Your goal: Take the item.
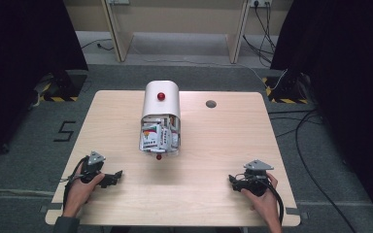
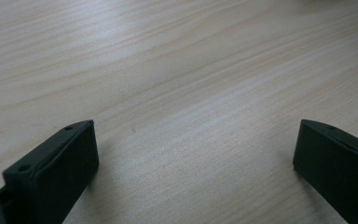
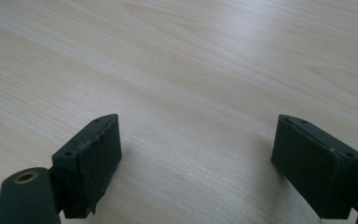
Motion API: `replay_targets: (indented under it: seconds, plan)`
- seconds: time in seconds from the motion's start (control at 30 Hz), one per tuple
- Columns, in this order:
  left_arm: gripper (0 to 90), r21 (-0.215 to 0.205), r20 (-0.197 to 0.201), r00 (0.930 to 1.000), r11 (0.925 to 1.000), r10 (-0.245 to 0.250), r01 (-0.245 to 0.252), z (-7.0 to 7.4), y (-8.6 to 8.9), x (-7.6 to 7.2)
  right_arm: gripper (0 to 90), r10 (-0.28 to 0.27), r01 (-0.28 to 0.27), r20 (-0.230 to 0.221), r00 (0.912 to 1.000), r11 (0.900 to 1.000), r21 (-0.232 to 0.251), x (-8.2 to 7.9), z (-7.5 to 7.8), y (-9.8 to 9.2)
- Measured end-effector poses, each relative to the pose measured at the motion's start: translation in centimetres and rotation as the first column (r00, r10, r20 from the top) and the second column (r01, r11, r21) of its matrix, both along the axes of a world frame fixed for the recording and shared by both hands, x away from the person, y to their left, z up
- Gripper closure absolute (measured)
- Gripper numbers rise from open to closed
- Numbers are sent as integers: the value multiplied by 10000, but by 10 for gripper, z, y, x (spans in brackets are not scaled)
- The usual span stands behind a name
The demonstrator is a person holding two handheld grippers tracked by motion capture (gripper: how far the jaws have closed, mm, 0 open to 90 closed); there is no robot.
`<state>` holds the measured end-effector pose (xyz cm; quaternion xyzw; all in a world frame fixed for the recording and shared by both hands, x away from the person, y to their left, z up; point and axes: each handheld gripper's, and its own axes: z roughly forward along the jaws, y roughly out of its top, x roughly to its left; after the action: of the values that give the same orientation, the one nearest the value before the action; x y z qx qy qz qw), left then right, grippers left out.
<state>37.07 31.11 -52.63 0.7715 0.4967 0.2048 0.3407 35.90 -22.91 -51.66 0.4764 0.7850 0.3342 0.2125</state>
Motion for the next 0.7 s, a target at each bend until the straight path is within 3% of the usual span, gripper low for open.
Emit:
replay_targets:
  seconds: [0.43,0.7]
  plan:
    - [0,1,-4,10000,10000,-14,14,0,0,0,263,-50,51,240,9997,10000,-50,-5,4,6]
    - [0,6,-2,10000,10000,-10,10,0,0,0,270,167,-200,741,9971,9988,440,-11,15,19]
